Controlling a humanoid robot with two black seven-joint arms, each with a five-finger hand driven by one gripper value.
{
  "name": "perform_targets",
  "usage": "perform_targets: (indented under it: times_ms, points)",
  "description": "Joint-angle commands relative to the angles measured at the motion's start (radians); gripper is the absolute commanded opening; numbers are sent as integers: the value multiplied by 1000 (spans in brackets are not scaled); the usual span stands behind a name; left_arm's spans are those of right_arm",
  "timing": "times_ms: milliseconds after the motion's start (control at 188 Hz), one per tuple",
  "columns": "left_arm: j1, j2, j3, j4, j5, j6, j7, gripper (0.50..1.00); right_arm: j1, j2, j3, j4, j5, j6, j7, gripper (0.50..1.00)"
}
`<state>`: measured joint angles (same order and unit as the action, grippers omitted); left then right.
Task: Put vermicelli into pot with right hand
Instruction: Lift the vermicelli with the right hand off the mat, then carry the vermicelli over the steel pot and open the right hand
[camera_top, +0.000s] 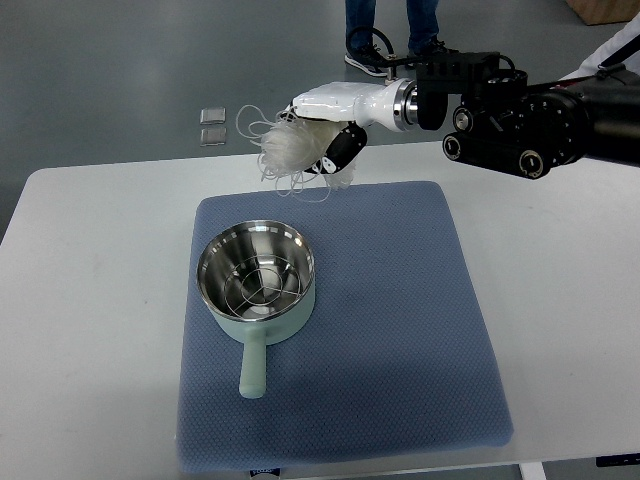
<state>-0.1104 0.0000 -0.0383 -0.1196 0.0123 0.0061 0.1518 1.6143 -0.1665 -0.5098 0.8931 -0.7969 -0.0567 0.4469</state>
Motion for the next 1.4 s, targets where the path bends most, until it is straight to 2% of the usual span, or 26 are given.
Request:
perform_targets:
  times_ms: [0, 261, 591, 724, 735, 740, 745, 751, 756, 761, 767, 772, 777, 783, 788, 798, 830, 862, 948, 1144, 1395]
  points:
    - [0, 0, 0, 0, 0, 0, 0, 1000, 10, 36, 7, 32, 28, -2, 21, 500]
    - [0, 0, 0, 0, 0, 0, 0, 1000, -5, 165, -3, 36, 30, -3, 33, 500]
    - [3, 0, 0, 0, 0, 0, 2, 1000, -70, 166, -105, 6, 2, -11, 32, 500]
    - [5, 0, 0, 0, 0, 0, 0, 1000, -88, 166, -130, 1, -25, -48, 35, 500]
    - [5, 0, 0, 0, 0, 0, 0, 1000, -88, 166, -131, 1, -25, -49, 36, 513]
    - [5, 0, 0, 0, 0, 0, 2, 1000, -90, 166, -131, 1, -27, -51, 36, 543]
    - [5, 0, 0, 0, 0, 0, 2, 1000, -90, 166, -131, 1, -27, -51, 36, 543]
    - [5, 0, 0, 0, 0, 0, 0, 1000, -90, 166, -133, 1, -27, -52, 38, 576]
    - [5, 0, 0, 0, 0, 0, 0, 1000, -90, 166, -133, 1, -27, -52, 38, 576]
    - [5, 0, 0, 0, 0, 0, 0, 1000, -91, 166, -134, 1, -25, -52, 38, 606]
    - [5, 0, 0, 0, 0, 0, 0, 1000, -91, 166, -134, 1, -25, -52, 38, 607]
    - [5, 0, 0, 0, 0, 0, 0, 1000, -91, 166, -134, 1, -25, -54, 41, 639]
    - [5, 0, 0, 0, 0, 0, 0, 1000, -91, 166, -134, 1, -25, -54, 41, 639]
    - [5, 0, 0, 0, 0, 0, 0, 1000, -93, 166, -136, 1, -25, -54, 44, 676]
    - [5, 0, 0, 0, 0, 0, 0, 1000, -93, 166, -136, 1, -25, -54, 44, 676]
    - [5, 0, 0, 0, 0, 0, 0, 1000, -94, 166, -134, 1, -24, -57, 52, 743]
    - [5, 0, 0, 0, 0, 0, 0, 1000, -96, 166, -136, 1, -24, -55, 65, 801]
    - [5, 0, 0, 0, 0, 0, 0, 1000, -96, 166, -136, 1, -24, -57, 76, 821]
    - [5, 0, 0, 0, 0, 0, 2, 1000, -96, 166, -136, 1, -22, -57, 88, 860]
    - [5, 0, 0, 0, 0, 0, 0, 1000, -93, 166, -136, 1, -15, -57, 90, 885]
    - [5, 0, 0, 0, 0, 0, 0, 1000, -76, 166, -88, 1, 15, -52, 101, 885]
